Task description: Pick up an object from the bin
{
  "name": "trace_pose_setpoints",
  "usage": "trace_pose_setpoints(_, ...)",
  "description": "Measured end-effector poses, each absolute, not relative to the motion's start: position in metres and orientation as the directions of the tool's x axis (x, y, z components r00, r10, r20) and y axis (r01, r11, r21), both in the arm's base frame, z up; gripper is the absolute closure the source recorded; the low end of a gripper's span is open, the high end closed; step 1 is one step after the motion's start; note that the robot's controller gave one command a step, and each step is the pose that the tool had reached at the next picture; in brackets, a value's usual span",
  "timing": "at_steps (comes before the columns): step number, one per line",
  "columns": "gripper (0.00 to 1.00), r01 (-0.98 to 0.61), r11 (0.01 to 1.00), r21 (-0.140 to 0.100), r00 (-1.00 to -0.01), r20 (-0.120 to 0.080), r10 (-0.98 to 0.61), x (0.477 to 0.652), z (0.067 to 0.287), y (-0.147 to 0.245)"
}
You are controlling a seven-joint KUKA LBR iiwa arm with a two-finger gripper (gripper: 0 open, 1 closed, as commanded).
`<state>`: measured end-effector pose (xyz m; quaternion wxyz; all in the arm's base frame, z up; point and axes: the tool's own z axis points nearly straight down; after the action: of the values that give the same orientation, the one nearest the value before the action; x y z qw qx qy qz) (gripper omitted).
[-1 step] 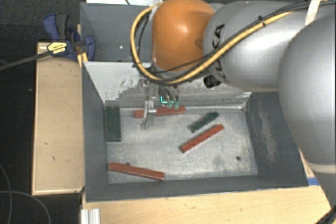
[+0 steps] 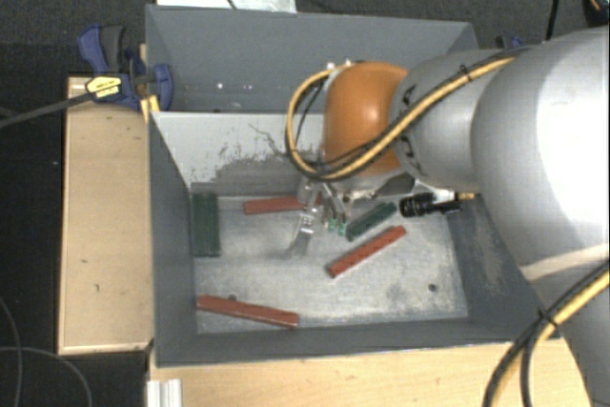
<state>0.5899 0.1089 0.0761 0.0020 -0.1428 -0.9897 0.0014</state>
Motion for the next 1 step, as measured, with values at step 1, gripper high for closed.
trace_pose_setpoints(1, 0.00, 0.302, 0.953, 0.001, -0.953, 0.001, 0.302, 0.5924, 0.0709, 0.1126)
